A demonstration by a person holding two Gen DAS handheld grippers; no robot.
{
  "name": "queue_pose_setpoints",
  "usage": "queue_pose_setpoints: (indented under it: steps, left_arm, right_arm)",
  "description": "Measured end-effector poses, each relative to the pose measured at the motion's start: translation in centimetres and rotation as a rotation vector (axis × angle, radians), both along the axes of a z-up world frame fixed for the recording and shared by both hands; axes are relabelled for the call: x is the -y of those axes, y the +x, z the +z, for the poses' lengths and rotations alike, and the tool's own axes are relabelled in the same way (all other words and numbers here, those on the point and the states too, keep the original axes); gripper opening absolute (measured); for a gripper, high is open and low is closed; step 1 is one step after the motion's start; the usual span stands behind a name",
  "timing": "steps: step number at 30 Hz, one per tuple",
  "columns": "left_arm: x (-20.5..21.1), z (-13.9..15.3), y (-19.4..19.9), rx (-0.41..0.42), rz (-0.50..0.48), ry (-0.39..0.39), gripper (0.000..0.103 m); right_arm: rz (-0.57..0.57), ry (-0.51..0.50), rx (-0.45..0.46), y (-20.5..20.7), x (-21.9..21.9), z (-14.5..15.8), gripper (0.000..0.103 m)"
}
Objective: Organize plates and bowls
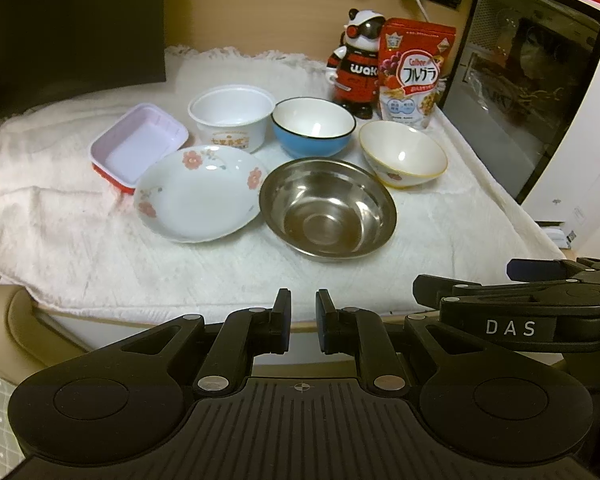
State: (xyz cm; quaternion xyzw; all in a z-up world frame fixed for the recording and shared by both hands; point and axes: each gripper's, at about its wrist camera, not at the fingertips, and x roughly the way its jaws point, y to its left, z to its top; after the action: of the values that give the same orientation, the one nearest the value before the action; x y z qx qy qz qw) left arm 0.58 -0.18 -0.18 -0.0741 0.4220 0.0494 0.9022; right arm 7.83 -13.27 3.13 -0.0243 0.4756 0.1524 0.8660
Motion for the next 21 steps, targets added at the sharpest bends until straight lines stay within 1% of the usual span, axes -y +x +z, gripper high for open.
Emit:
queue_pose_setpoints:
  steps: [12, 21]
  left_arm:
    - [0.25, 0.03, 0.31, -0.002, -0.003, -0.001, 0.016]
    - [-0.48, 0.07, 0.60, -0.003, -0.001, -0.011, 0.016]
  right_arm:
    - [0.000, 0.003, -0.001, 0.14, 0.17, 0.22, 0.103]
    - [0.005, -0.002, -0.003, 0.29, -0.22, 0.21, 0.103]
